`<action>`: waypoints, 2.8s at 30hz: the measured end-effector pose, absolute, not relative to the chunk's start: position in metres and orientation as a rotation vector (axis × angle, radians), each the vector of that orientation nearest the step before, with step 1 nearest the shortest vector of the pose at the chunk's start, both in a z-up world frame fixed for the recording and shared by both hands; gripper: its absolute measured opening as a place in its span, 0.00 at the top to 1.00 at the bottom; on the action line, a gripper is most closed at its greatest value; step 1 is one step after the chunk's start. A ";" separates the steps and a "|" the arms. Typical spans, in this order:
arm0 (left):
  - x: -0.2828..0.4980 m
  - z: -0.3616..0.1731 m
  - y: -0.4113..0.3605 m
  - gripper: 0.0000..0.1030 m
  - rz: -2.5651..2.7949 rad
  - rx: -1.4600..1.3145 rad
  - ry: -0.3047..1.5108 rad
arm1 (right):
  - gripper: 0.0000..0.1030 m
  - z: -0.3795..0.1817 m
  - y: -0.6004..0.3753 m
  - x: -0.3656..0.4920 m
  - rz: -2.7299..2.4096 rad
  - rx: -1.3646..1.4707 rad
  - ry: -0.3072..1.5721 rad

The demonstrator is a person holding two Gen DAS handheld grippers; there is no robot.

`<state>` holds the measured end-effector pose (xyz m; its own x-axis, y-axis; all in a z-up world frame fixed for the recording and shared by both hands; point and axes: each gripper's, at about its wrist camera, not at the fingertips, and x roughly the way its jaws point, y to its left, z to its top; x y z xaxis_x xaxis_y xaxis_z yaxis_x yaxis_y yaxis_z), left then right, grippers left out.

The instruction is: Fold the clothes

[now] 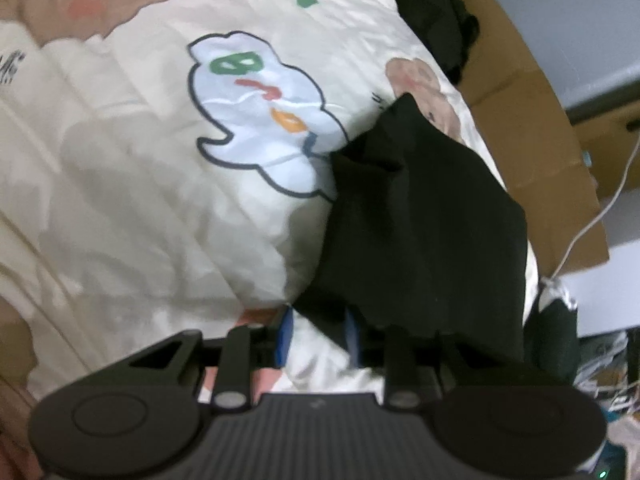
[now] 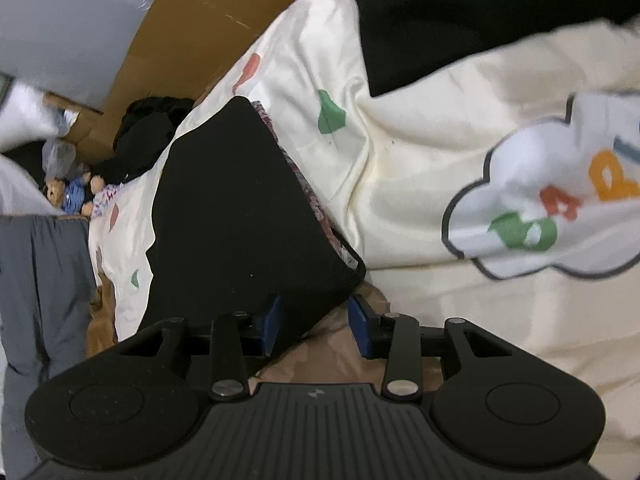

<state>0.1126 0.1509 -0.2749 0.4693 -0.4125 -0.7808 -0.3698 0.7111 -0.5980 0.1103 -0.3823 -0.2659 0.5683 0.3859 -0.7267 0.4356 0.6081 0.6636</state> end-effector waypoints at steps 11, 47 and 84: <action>0.112 -0.292 0.156 0.71 -0.039 -0.902 1.067 | 0.59 -0.289 -0.369 0.117 -0.029 1.096 0.978; 0.054 -0.261 0.135 0.96 0.110 -0.864 1.128 | 0.90 -0.257 -0.375 0.091 -0.080 0.925 0.929; 0.082 -0.189 0.092 0.65 0.106 -0.588 1.148 | 0.74 -0.233 -0.395 0.091 -0.145 0.823 0.907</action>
<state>0.0818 0.0924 -0.1887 0.4229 -0.2146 -0.8804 -0.3719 0.8449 -0.3846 0.0912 -0.3947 -0.2327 0.6293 0.2169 -0.7463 0.4391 0.6930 0.5717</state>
